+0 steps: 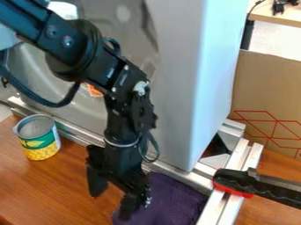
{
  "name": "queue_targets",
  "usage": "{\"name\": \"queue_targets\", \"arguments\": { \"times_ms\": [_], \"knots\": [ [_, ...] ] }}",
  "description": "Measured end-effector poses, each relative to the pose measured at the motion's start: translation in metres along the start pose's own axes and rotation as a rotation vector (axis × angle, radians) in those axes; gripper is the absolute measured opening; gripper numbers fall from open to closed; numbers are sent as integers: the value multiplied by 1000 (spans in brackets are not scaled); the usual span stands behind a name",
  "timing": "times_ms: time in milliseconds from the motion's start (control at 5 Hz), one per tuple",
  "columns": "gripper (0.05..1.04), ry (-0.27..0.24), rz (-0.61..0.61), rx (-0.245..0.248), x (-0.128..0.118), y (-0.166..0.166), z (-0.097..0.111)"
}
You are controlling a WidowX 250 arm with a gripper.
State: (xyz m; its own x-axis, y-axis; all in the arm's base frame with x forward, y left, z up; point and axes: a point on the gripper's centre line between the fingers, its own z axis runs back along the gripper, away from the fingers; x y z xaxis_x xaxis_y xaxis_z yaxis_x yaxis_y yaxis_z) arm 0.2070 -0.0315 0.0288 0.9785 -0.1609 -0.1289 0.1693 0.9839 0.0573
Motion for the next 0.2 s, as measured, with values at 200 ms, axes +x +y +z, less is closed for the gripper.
{"name": "queue_targets", "arguments": {
  "times_ms": [200],
  "knots": [
    [1000,-54,-72,4,-16,6,13]
  ]
}}
